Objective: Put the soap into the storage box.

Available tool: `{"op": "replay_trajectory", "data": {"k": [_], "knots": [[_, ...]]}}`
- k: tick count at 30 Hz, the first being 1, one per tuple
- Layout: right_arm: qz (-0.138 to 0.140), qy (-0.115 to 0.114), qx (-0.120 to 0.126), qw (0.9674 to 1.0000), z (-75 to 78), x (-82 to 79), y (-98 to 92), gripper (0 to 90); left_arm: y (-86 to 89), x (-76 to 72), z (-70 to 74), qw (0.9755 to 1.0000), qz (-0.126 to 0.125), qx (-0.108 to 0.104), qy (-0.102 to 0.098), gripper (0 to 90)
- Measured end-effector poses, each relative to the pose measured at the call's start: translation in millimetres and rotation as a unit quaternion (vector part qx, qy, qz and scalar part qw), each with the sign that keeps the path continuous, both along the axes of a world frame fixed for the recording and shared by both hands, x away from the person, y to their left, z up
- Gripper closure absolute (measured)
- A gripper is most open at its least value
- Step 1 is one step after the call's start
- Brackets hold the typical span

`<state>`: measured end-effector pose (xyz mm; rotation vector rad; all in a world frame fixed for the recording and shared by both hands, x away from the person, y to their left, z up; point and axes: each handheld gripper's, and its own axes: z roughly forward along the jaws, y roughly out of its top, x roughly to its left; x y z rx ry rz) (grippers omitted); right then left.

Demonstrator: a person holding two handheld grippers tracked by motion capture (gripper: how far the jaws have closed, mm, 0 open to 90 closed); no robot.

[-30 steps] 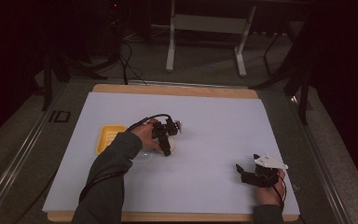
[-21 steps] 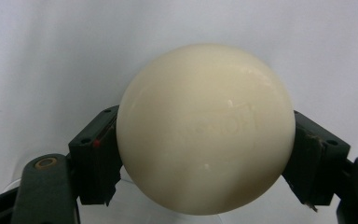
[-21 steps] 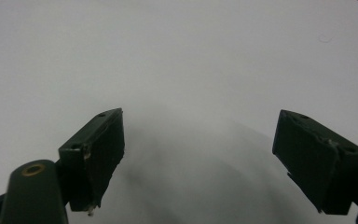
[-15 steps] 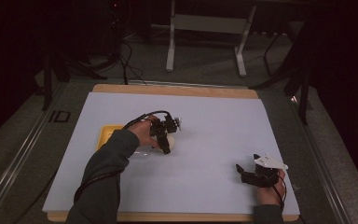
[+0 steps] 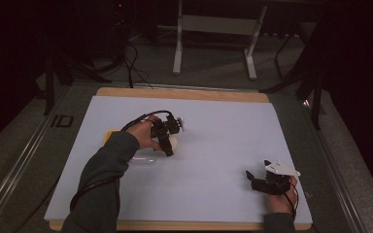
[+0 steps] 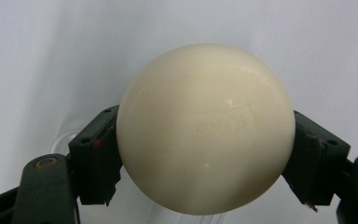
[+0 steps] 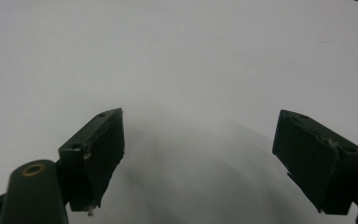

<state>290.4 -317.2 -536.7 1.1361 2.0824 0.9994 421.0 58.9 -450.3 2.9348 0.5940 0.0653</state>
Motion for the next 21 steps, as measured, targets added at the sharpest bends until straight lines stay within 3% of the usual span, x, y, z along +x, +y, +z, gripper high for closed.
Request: {"op": "replay_trajectory", "data": {"k": [9,13,21], "knots": [[-0.001,0.0,0.001,1.0,0.0,0.0,-0.1,16.7,10.0,0.4,10.4,1.0,0.008,-0.004,-0.002,23.5],[-0.001,-0.001,0.001,1.0,0.0,-0.1,-0.1,16.7,16.6,-1.1,14.9,0.9997,0.016,-0.02,-0.002,23.5],[-0.001,-0.001,0.0,1.0,0.0,-0.1,0.0,16.7,33.9,-3.1,25.1,0.9991,0.031,-0.027,-0.009,23.5]]}}
